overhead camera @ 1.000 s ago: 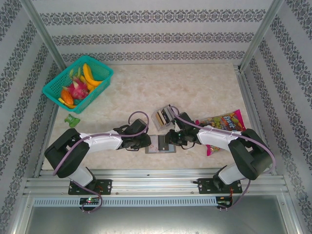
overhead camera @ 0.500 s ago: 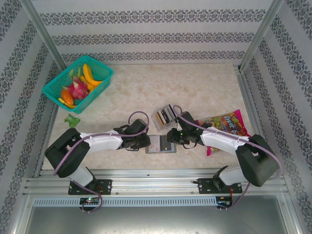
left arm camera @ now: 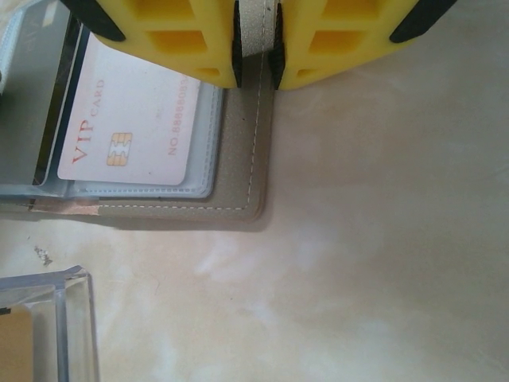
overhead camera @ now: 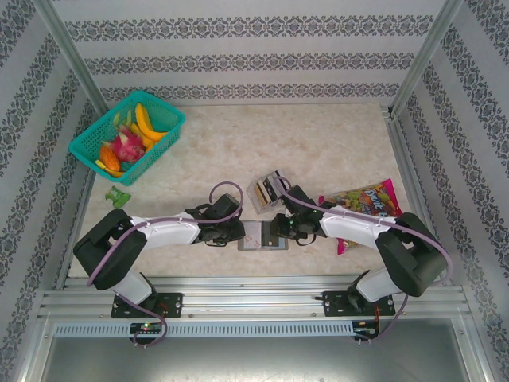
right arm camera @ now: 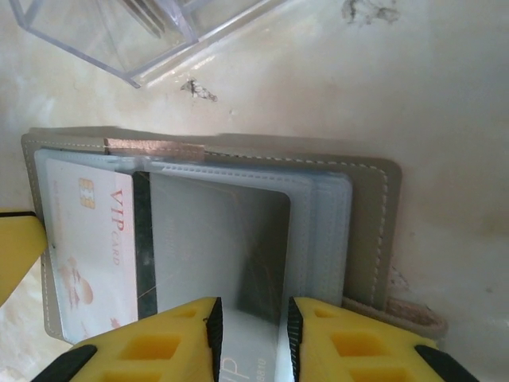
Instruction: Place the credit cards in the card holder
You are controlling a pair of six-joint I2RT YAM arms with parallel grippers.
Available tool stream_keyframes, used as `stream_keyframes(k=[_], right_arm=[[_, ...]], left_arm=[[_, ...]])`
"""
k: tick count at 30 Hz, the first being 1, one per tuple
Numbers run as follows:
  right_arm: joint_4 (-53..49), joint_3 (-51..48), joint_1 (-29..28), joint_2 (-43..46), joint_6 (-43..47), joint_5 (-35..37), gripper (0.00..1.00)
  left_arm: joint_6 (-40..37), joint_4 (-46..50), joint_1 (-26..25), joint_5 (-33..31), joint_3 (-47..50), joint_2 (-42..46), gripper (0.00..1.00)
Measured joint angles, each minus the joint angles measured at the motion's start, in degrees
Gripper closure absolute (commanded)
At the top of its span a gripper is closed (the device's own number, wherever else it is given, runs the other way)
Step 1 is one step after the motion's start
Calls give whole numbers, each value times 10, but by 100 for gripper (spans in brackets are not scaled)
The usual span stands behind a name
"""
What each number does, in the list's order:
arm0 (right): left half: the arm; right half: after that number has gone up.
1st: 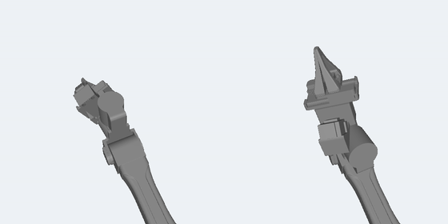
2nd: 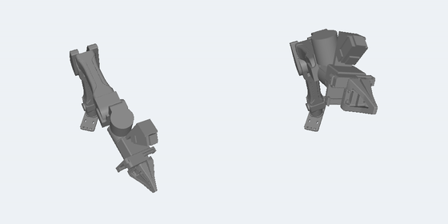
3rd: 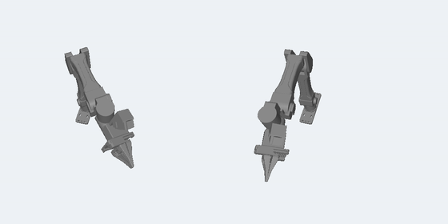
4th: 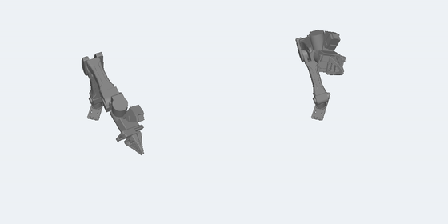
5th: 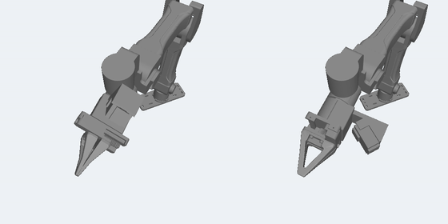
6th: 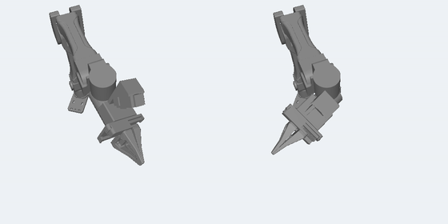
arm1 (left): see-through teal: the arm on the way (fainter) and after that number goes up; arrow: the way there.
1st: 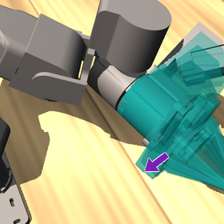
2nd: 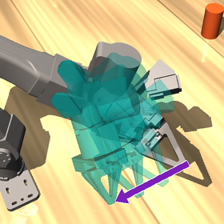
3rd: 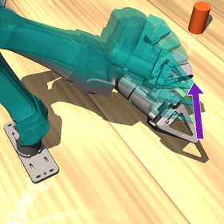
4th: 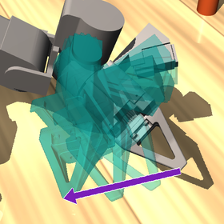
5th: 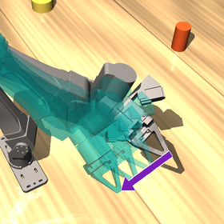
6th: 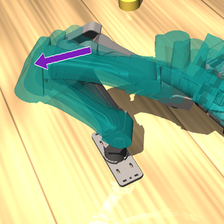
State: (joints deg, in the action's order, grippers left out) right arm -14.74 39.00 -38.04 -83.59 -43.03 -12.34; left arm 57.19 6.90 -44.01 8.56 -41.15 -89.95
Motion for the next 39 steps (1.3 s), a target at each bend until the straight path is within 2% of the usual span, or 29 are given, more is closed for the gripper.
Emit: stream_keyframes(k=[10, 22, 33, 39], right_arm=[[-21, 0, 0, 8, 10, 10, 69], [-5, 23, -8, -35, 9, -8, 70], [-8, 22, -7, 29, 8, -23, 73], [6, 25, -9, 32, 5, -67, 72]], left_arm=[[0, 0, 0, 0, 0, -1, 80], [0, 0, 0, 0, 0, -2, 80], [0, 0, 2, 3, 0, -2, 80], [0, 0, 2, 2, 0, -2, 81]])
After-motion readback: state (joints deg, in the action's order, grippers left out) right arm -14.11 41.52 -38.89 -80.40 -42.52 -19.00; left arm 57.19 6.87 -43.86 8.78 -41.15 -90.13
